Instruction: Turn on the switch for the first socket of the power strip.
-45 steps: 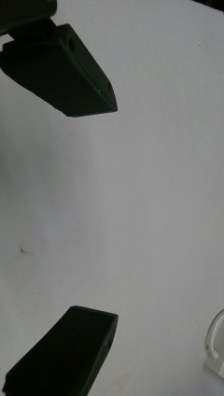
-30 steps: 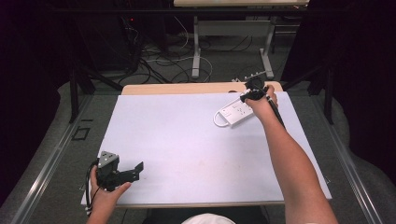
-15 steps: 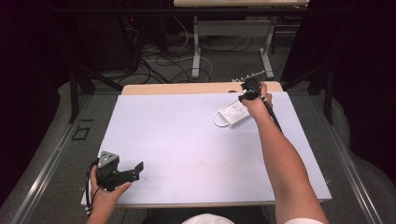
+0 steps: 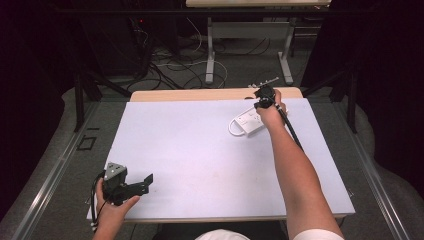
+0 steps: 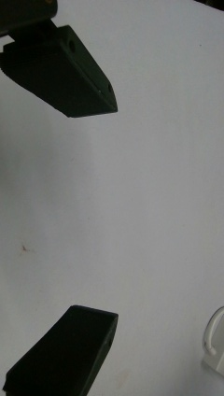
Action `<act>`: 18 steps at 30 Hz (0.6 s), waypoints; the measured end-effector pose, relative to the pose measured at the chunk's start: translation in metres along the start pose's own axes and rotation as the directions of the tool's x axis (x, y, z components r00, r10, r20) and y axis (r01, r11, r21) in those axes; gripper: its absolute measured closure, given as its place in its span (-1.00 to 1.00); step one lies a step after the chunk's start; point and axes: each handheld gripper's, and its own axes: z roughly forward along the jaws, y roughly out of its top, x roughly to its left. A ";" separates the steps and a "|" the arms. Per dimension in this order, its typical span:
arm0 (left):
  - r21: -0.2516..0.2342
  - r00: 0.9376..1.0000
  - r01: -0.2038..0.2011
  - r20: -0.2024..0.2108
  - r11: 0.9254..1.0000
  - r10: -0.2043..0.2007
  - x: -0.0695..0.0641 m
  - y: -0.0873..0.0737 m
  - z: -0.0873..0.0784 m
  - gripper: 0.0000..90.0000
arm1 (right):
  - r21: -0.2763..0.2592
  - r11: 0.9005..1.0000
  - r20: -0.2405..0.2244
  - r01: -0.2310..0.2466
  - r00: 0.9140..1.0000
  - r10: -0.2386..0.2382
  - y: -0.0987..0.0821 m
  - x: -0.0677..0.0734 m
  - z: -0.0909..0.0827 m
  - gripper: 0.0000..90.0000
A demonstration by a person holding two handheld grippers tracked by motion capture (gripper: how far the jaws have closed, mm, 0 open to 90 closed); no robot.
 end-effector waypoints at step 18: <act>0.002 1.000 0.006 0.009 1.000 -0.006 -0.001 0.000 0.000 -0.95 | 0.037 0.999 -0.028 -0.010 1.000 0.011 -0.004 0.001 0.022 1.00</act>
